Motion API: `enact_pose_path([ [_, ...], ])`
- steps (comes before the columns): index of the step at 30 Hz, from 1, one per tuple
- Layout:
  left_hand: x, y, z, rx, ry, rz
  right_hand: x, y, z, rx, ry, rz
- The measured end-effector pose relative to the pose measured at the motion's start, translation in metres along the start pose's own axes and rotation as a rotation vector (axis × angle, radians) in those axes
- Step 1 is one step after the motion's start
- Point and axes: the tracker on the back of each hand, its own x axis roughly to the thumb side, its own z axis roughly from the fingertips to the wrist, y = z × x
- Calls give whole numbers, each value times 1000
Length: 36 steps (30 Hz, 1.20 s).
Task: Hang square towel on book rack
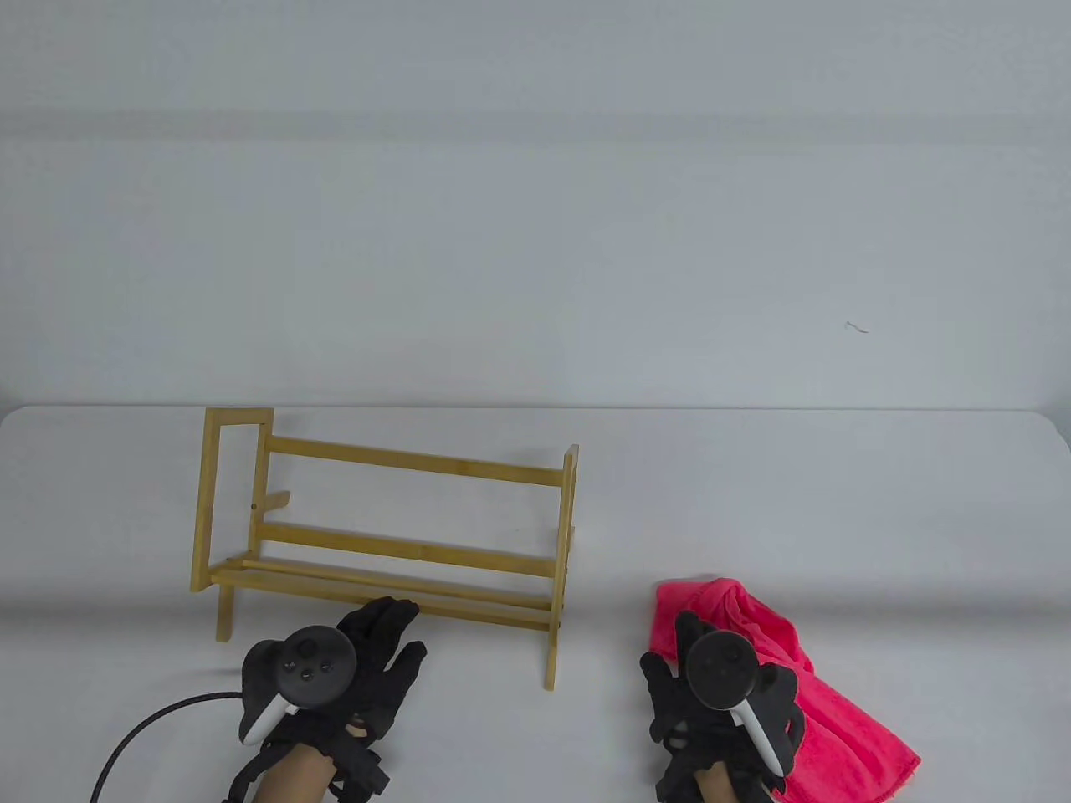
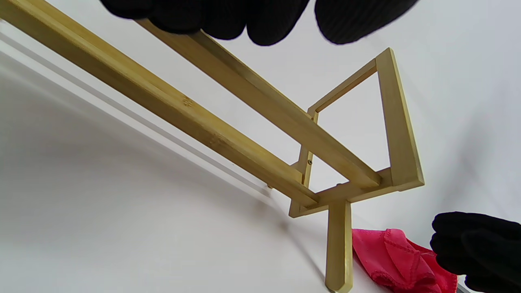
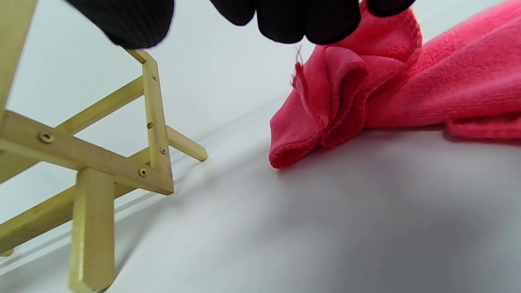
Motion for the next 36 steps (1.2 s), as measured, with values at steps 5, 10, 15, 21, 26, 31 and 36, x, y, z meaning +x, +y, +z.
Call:
enact_pose_path([
  [5,0,0,0,-5,-2,-1,0,0,0,0,1,-2],
  [10,0,1,0,-1,-1,4,0,-1,-1,-3,-2,0],
  [15,0,1,0,5,-9,3,-1,-10,0,-38,-11,-33],
  [21,1,1,-1,7,-14,2,-5,-28,2,-111,-21,-81],
  [26,1,2,0,17,-13,4,-12,-44,-3,-182,-5,-74],
  [31,1,1,-1,12,-11,-1,-23,-48,-18,-198,57,-30],
  [36,0,3,0,20,-5,-5,-33,-40,-40,-124,117,21],
])
